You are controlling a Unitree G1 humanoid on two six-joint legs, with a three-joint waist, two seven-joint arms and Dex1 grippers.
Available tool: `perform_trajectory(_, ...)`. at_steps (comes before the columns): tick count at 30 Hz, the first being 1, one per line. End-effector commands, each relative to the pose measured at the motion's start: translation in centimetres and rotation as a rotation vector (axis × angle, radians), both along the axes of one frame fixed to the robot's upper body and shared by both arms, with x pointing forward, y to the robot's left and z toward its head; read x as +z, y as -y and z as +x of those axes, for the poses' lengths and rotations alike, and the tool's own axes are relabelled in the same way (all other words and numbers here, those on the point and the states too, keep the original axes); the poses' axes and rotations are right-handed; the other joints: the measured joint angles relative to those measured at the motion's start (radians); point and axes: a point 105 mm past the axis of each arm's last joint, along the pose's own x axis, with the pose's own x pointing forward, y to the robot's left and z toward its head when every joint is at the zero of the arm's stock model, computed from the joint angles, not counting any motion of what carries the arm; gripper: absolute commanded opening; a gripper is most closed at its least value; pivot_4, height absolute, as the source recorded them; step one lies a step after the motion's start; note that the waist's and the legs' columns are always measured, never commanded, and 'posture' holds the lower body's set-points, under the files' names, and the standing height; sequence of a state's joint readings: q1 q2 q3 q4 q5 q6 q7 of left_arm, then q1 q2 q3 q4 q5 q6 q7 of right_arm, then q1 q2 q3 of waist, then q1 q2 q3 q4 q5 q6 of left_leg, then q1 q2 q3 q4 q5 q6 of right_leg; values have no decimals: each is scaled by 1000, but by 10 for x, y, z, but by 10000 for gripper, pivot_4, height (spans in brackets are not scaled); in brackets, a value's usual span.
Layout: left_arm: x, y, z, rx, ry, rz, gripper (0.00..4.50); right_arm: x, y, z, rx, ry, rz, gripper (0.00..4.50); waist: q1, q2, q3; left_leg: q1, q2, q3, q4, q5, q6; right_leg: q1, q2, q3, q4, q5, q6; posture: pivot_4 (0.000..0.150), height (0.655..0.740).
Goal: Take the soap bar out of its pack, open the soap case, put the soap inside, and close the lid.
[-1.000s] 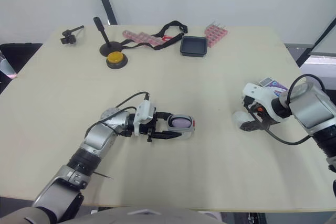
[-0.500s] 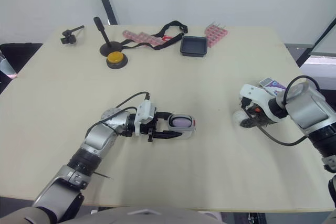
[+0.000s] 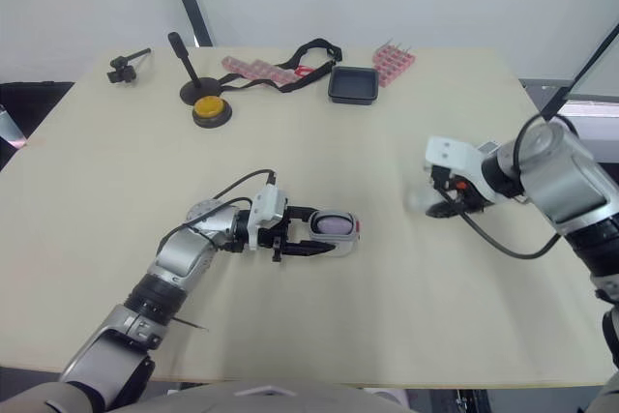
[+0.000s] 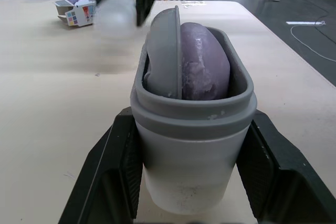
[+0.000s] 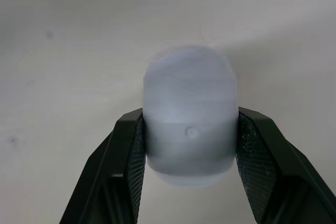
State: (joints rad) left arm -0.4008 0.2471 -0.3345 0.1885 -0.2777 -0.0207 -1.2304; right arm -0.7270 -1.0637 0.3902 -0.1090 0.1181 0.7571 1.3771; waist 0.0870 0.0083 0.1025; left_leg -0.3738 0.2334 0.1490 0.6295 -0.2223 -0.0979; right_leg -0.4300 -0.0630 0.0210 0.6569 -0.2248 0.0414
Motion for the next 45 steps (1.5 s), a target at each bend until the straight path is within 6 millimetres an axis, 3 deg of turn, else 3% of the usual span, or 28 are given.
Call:
perform_trajectory(1, 11, 0, 7, 12, 41, -18, 19578, 36, -32, -8, 161, 48, 25, 19458, -1, 0, 0, 0, 0, 0, 0, 0, 0, 0, 0, 0, 1, 0, 0, 1500, 7291)
perform_trajectory(6, 12, 2, 14, 24, 68, -16, 19578, 55, -76, -24, 325, 57, 17, 19458, 3, 0, 0, 0, 0, 0, 2, 0, 0, -1, 1, 0, 2, 0, 0, 1500, 7291)
perform_trajectory(13, 10, 9, 18, 35, 114, -13, 19578, 58, -102, -31, 398, 46, -43, 19458, 10, -1, 1, 0, 0, 0, 3, 0, 0, -3, 0, 0, 5, 0, 0, 1500, 7291)
perform_trajectory(19, 6, 12, 23, 79, 107, -9, 19578, 49, -122, -34, 406, 12, -42, 19458, 10, -1, 1, 0, 0, 0, 4, 0, -1, -3, 0, 1, 7, 0, 0, 1500, 7291)
perform_trajectory(45, 6, 15, 26, 105, 111, -16, 19578, 24, -127, -37, 380, -38, -96, 19458, 17, -2, 1, 0, 0, 0, 4, 3, -10, -3, 1, 1, 8, 3, 4, 1500, 7291)
